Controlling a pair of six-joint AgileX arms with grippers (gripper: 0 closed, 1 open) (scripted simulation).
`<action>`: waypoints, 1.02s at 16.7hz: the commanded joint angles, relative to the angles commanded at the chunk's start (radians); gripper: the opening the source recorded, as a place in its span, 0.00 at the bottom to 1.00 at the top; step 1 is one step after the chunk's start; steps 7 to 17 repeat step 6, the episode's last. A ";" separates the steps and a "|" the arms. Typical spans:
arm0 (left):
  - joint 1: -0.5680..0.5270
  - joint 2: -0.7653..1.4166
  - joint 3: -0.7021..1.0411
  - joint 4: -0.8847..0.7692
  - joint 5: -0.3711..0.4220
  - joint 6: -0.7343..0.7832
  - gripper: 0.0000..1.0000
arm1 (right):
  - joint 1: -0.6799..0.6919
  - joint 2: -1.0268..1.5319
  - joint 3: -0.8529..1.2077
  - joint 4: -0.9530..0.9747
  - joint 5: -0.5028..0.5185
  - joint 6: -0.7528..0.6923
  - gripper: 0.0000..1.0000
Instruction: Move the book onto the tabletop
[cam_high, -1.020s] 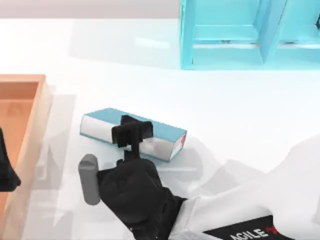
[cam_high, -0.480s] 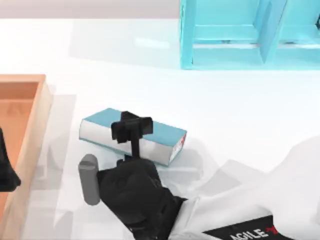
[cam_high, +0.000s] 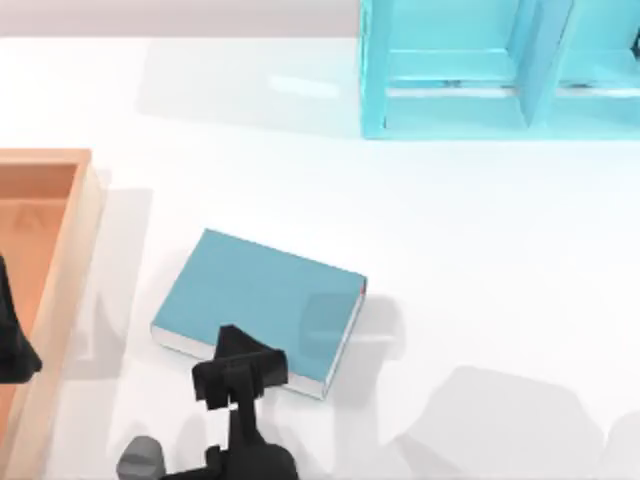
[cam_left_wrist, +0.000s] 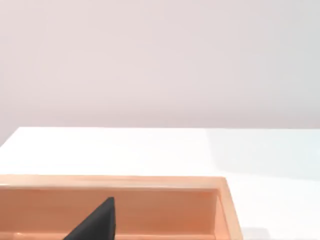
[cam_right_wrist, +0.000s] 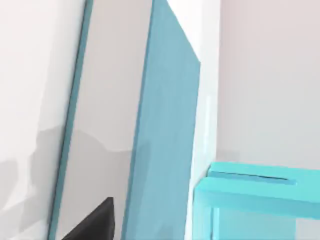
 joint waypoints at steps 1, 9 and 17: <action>0.000 0.000 0.000 0.000 0.000 0.000 1.00 | 0.044 -0.012 -0.001 -0.053 0.032 0.052 1.00; 0.000 0.000 0.000 0.000 0.000 0.000 1.00 | 0.143 -0.057 -0.024 -0.168 0.131 0.157 1.00; 0.000 0.000 0.000 0.000 0.000 0.000 1.00 | 0.143 -0.057 -0.024 -0.168 0.131 0.157 1.00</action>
